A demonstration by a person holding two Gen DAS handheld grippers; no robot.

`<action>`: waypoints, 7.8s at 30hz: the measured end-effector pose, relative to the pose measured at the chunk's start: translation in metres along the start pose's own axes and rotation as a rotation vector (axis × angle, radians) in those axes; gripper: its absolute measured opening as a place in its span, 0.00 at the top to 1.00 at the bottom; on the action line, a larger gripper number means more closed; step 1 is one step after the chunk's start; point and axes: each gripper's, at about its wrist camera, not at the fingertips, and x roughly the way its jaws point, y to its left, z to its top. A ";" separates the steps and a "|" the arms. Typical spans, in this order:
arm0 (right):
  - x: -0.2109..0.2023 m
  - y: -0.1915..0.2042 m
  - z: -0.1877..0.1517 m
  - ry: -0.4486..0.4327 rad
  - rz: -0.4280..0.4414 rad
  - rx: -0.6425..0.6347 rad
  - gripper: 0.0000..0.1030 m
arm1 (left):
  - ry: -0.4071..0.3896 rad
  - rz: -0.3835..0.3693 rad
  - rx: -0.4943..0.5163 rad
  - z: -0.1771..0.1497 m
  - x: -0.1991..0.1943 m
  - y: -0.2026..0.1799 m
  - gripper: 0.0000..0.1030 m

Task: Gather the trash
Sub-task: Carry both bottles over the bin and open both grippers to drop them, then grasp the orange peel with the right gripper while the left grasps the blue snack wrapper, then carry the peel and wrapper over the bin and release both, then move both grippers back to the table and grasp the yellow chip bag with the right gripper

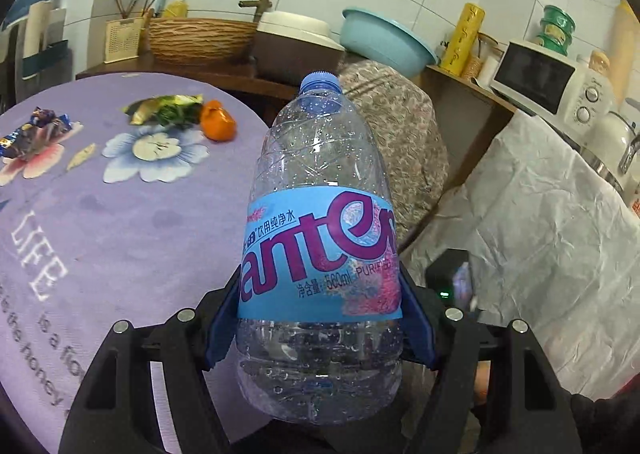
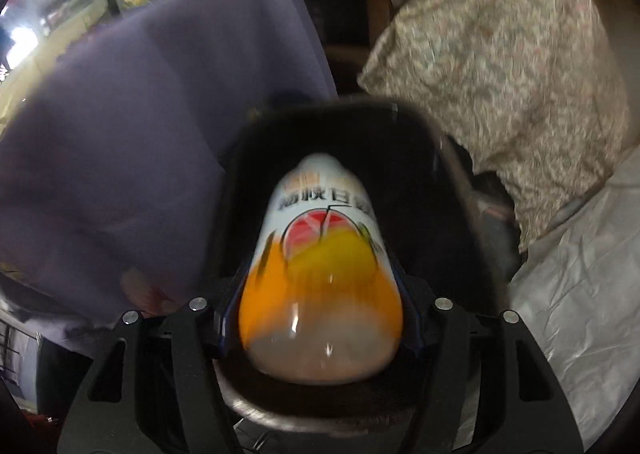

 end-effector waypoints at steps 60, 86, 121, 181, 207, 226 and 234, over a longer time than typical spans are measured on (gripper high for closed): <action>-0.099 0.112 0.100 -0.293 0.126 -0.099 0.24 | -0.125 0.208 -0.036 -0.006 -0.080 0.048 0.07; 0.013 0.173 0.249 -0.110 0.061 -0.192 0.62 | -0.085 0.578 -0.103 0.041 -0.099 0.228 0.07; 0.000 0.163 0.230 -0.172 0.162 -0.136 0.87 | -0.003 0.628 -0.090 0.096 -0.036 0.277 0.95; -0.053 -0.025 -0.001 -0.137 -0.070 0.186 0.50 | 0.054 0.013 0.025 -0.030 0.045 -0.040 0.95; -0.152 -0.062 0.010 -0.311 -0.212 0.197 0.26 | 0.157 -0.004 0.172 -0.060 0.114 -0.084 0.37; -0.113 0.084 0.096 -0.290 0.147 -0.058 0.26 | -0.071 0.195 0.043 -0.020 -0.041 0.005 0.25; -0.086 0.177 0.144 -0.243 0.223 -0.277 0.26 | -0.100 0.351 -0.034 -0.008 -0.071 0.071 0.25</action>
